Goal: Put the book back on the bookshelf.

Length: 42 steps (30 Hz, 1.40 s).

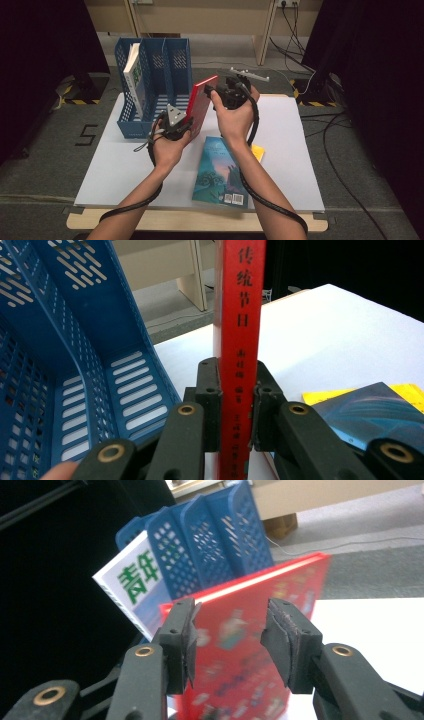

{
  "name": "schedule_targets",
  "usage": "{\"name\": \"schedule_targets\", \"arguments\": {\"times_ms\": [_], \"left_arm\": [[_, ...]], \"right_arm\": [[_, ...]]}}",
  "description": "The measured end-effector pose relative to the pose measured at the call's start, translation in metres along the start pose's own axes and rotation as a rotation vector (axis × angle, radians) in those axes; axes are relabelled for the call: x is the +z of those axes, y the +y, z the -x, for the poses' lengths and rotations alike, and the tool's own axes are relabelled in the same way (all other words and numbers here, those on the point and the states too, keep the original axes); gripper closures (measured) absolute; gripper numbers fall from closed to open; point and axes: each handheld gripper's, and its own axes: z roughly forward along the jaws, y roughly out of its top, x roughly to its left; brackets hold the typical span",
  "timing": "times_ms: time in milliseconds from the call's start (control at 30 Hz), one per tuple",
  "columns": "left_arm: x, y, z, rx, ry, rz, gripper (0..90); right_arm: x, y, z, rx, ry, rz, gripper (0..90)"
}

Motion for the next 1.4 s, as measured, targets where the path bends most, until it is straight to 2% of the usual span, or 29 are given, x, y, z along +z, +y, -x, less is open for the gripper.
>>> {"name": "schedule_targets", "arguments": {"times_ms": [67, 167, 200, 400, 700, 800, 1133, 1400], "left_arm": [[-0.002, -0.002, -0.002, -0.005, -0.006, 0.0, 78.6], [-0.005, -0.007, -0.006, -0.005, -0.013, 0.007, 78.5], [-0.006, -0.008, -0.007, -0.001, -0.021, 0.01, 78.5], [-0.012, -0.018, -0.015, 0.005, -0.042, 0.024, 78.2], [-0.024, -0.039, -0.032, -0.005, -0.078, 0.001, 77.8], [-0.029, -0.051, -0.038, -0.001, -0.091, -0.01, 77.6], [-0.034, -0.07, -0.042, 0.005, -0.109, -0.011, 77.2], [-0.033, -0.073, -0.042, 0.004, -0.104, 0.014, 76.4]], "right_arm": [[-0.001, -0.001, 0.004, 0.0, -0.011, -0.002, 56.6], [-0.003, -0.008, 0.022, 0.017, -0.04, -0.016, 57.1], [-0.003, -0.008, 0.022, 0.017, -0.04, -0.016, 57.1], [-0.008, -0.016, 0.044, 0.027, -0.081, -0.025, 58.3], [-0.011, -0.035, 0.069, 0.042, -0.127, -0.063, 58.6], [-0.012, -0.045, 0.077, 0.052, -0.14, -0.079, 59.0], [-0.011, -0.062, 0.087, 0.061, -0.155, -0.109, 59.1], [-0.01, -0.076, 0.095, 0.072, -0.164, -0.131, 59.0]]}}
